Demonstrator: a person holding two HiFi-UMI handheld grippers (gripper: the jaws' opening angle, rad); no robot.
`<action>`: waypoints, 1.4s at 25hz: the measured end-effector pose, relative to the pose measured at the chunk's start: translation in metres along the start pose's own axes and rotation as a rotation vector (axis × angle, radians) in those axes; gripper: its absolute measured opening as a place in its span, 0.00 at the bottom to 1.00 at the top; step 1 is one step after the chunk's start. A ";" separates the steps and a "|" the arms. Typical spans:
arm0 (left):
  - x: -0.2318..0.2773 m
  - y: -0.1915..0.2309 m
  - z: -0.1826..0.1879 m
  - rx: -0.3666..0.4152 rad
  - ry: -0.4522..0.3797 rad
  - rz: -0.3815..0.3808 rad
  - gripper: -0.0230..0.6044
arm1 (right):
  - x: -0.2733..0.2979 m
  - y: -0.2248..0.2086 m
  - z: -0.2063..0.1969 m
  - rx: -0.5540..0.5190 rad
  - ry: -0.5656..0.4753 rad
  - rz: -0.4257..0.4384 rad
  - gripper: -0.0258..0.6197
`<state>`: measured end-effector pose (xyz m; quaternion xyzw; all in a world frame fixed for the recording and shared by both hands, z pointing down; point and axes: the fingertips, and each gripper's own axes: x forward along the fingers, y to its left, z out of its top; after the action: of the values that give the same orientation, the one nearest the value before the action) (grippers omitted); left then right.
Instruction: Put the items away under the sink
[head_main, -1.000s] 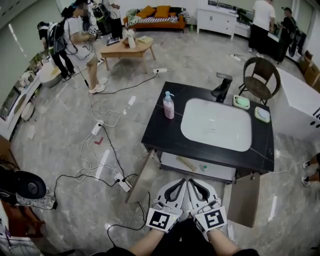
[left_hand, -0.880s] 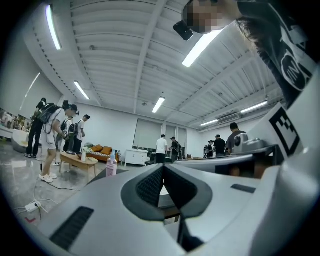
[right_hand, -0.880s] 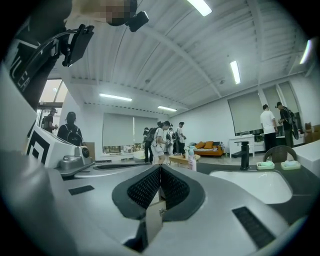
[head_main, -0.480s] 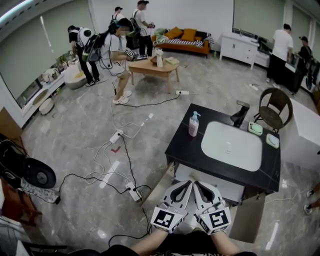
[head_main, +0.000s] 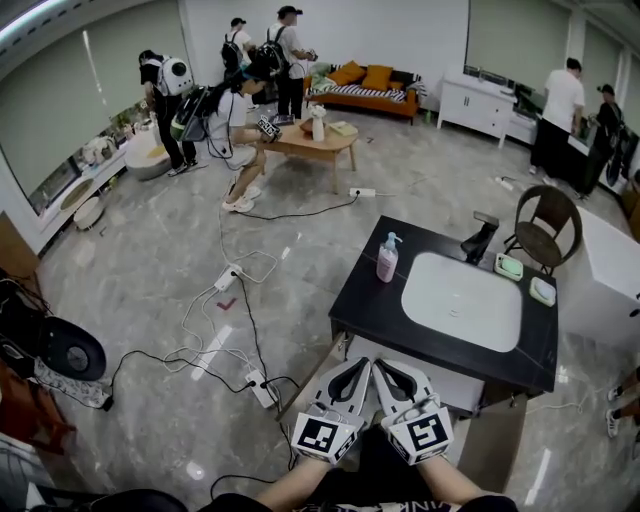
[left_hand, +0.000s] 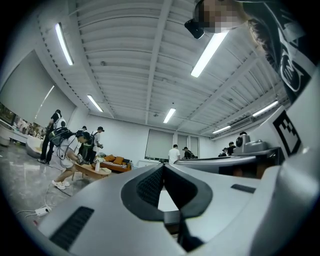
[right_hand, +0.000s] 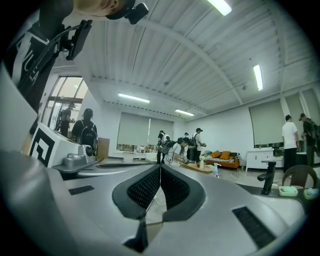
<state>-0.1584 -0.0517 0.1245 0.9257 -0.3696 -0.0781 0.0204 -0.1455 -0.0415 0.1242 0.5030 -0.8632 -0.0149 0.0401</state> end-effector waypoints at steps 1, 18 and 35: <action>0.004 0.004 -0.002 -0.002 0.002 0.007 0.05 | 0.005 -0.004 -0.002 -0.002 0.000 0.003 0.09; 0.141 0.073 -0.037 -0.019 0.016 0.065 0.05 | 0.109 -0.130 -0.029 0.010 0.041 0.023 0.09; 0.214 0.111 -0.083 -0.071 0.074 0.108 0.05 | 0.164 -0.193 -0.071 0.016 0.131 0.073 0.09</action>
<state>-0.0679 -0.2809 0.1893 0.9052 -0.4152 -0.0559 0.0712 -0.0522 -0.2782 0.1909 0.4716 -0.8765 0.0264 0.0930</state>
